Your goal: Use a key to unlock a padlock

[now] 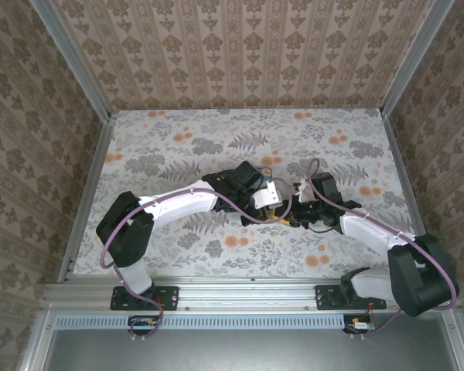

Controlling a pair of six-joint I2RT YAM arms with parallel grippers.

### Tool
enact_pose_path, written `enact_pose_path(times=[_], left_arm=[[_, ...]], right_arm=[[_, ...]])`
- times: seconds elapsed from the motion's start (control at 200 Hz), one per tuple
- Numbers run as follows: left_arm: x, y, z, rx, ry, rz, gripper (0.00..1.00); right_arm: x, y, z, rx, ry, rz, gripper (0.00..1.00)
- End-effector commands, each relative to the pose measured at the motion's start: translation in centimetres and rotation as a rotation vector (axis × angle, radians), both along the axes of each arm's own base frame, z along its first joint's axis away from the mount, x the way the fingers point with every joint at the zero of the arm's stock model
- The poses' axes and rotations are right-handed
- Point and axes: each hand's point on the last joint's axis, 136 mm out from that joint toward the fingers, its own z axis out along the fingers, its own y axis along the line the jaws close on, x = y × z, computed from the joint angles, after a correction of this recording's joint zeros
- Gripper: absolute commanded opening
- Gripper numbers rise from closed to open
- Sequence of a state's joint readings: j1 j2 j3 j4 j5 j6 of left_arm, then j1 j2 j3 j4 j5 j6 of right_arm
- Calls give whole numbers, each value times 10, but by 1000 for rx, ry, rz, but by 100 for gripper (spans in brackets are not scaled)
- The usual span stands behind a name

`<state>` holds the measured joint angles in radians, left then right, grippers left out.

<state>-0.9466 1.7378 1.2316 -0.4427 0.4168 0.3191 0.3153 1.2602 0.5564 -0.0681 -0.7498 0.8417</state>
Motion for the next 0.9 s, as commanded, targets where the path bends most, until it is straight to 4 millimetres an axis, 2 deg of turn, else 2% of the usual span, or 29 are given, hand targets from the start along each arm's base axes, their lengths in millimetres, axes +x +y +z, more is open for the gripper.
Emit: enact_pose_path(times=[0.0, 0.13, 0.42, 0.465, 0.53, 0.6, 0.77, 0.895], left_arm=[[-2, -3, 23, -48, -23, -34, 0], [-2, -3, 22, -48, -24, -34, 0], [8, 1, 20, -69, 11, 23, 0], [9, 2, 22, -80, 27, 40, 7], [11, 6, 25, -99, 58, 78, 24], [14, 12, 28, -135, 93, 135, 36], [32, 24, 45, -302, 326, 386, 46], [40, 19, 51, -409, 623, 556, 45]], right_arm=[[2, 8, 8, 25, -20, 23, 23], [1, 10, 8, 31, -20, 29, 14], [2, 9, 7, 37, -18, 7, 9], [3, 8, 7, 37, -15, -3, 9], [5, 6, 6, 24, -17, -26, 8], [9, 2, 5, 10, -23, -56, 9], [14, -2, 4, 7, -31, -112, 8], [17, -2, 7, 22, -29, -137, 8]])
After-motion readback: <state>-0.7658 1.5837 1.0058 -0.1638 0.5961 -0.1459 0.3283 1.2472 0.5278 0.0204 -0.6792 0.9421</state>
